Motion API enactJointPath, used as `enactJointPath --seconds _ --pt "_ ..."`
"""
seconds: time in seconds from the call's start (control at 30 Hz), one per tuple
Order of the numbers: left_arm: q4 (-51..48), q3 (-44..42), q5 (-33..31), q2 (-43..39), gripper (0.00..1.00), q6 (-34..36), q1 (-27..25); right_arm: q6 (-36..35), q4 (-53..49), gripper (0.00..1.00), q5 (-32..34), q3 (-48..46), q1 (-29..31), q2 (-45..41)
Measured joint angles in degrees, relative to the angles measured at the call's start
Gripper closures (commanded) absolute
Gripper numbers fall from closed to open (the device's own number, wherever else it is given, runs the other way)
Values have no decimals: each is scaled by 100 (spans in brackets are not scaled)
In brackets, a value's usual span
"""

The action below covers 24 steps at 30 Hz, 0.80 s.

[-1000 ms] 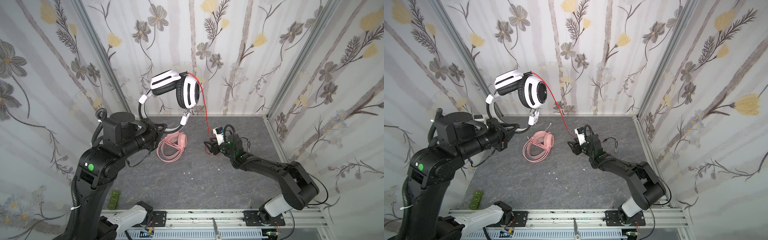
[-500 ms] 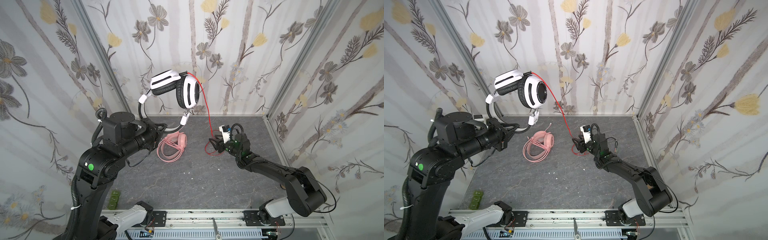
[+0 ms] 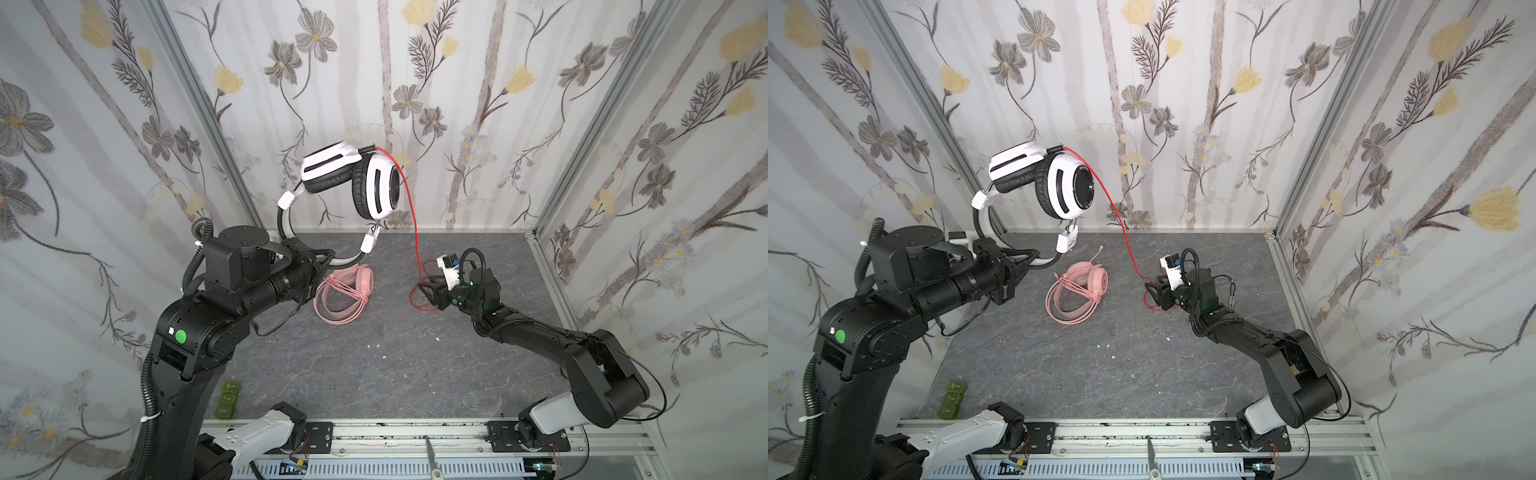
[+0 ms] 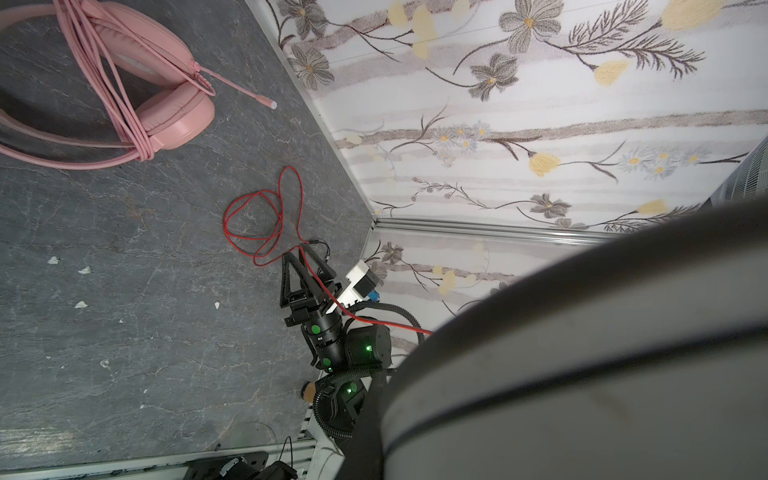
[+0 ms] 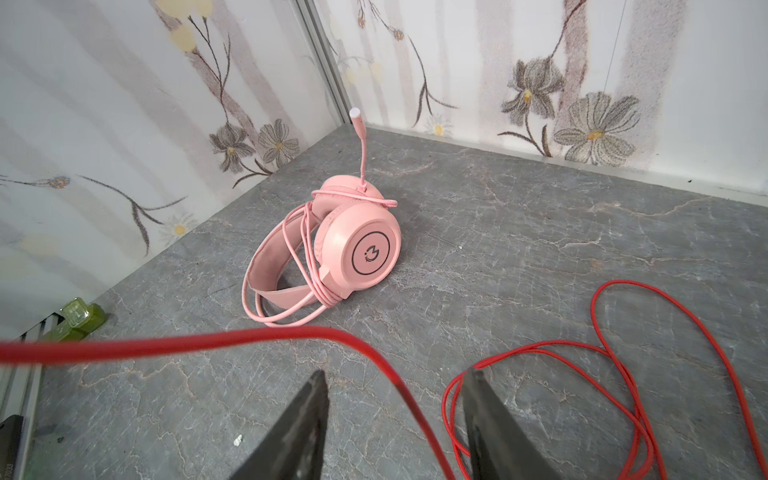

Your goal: Wrap the headphones

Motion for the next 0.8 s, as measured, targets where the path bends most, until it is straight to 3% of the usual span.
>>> enactJointPath --seconds 0.27,0.5,0.57,0.7,0.8 --pt "2 0 55 -26 100 0 0 -164 -94 48 -186 485 11 273" --pt "2 0 107 -44 100 -2 0 -289 -72 57 -382 494 17 282" --pt "2 0 129 -46 100 -2 0 -297 -72 68 -501 459 17 282" --pt "2 -2 146 -63 100 -2 0 -295 -48 99 -723 411 -4 302" --pt "9 -59 144 -120 100 0 0 -269 -4 100 -846 332 -37 293"
